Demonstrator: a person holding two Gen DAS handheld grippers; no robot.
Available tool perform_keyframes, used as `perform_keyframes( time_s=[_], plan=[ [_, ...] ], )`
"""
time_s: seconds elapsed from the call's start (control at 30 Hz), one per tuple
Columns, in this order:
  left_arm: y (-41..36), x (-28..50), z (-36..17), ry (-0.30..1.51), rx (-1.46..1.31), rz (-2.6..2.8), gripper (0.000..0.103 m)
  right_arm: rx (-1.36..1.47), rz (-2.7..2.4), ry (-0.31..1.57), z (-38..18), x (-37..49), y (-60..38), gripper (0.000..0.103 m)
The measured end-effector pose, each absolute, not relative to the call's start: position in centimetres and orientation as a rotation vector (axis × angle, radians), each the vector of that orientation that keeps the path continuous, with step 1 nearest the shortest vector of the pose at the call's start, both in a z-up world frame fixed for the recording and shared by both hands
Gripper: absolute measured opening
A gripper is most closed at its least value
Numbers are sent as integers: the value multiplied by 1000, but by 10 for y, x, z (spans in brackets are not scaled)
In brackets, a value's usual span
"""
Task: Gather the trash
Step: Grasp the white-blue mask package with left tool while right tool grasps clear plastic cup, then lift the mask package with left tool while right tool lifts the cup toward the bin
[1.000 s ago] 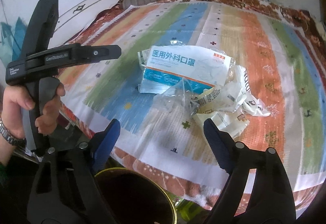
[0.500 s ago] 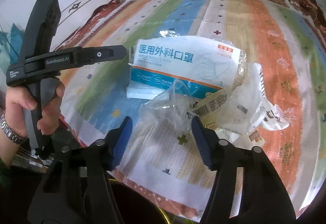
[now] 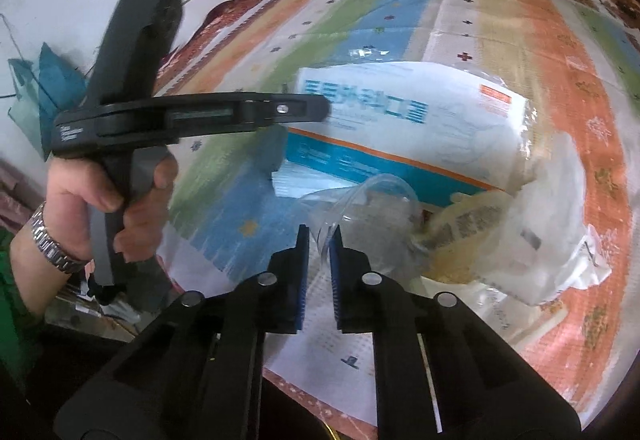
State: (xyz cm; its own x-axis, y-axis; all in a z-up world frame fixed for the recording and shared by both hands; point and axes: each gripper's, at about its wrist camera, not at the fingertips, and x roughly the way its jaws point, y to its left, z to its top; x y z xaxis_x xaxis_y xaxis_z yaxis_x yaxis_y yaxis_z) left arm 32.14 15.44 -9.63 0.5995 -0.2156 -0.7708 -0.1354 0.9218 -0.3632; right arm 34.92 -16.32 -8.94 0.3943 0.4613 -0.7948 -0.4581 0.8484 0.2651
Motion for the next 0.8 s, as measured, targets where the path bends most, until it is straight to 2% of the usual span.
perform_keyframes(
  time_s=[0.03, 0.1, 0.27, 0.8],
  plan=[
    [153, 322, -96, 937, -396, -35, 11, 1, 585, 1005, -88, 348, -162, 4],
    [151, 321, -90, 926, -376, -9, 5, 3, 579, 985, -82, 346, -162, 4],
    [150, 311, -62, 873, -386, -15, 4, 42, 562, 946, -67, 346, -169, 4],
    [138, 268, -11, 889, -366, 92, 2, 8, 469, 880, -25, 319, -183, 4]
  ],
)
